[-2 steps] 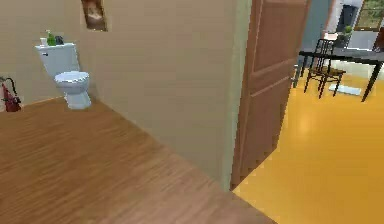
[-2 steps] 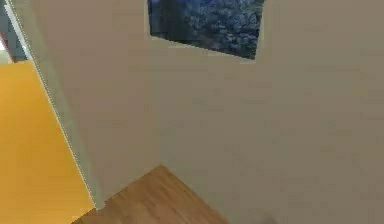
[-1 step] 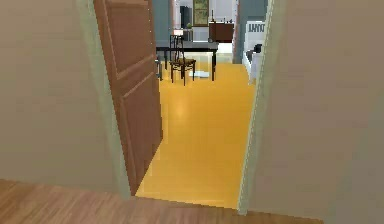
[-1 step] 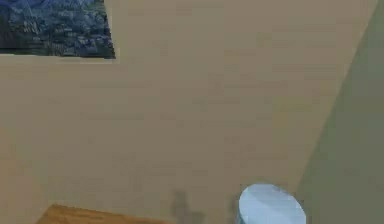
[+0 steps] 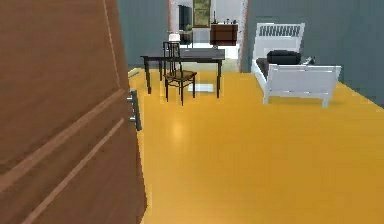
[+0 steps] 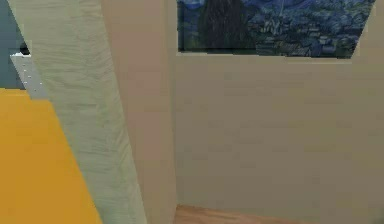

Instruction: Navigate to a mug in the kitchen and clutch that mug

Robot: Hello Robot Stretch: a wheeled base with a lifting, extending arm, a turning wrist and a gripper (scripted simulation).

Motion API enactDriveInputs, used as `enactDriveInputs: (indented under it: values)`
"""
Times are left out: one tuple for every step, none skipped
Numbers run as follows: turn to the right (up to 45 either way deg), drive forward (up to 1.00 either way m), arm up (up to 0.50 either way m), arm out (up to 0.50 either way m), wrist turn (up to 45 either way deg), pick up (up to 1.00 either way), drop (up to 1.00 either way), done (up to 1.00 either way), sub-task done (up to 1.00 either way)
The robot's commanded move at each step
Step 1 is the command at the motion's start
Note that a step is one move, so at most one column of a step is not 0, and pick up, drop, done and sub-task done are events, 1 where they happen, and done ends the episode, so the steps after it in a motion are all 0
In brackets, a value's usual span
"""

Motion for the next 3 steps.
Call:
enactDriveInputs:
  values:
    - [3.0,0.0,0.0,0.0,0.0,0.0,0.0,0.0,0.0]
    - [0.0,0.05,0.0,0.0,0.0,0.0,0.0,0.0,0.0]
    - [12.0,0.0,0.0,0.0,0.0,0.0,0.0,0.0,0.0]
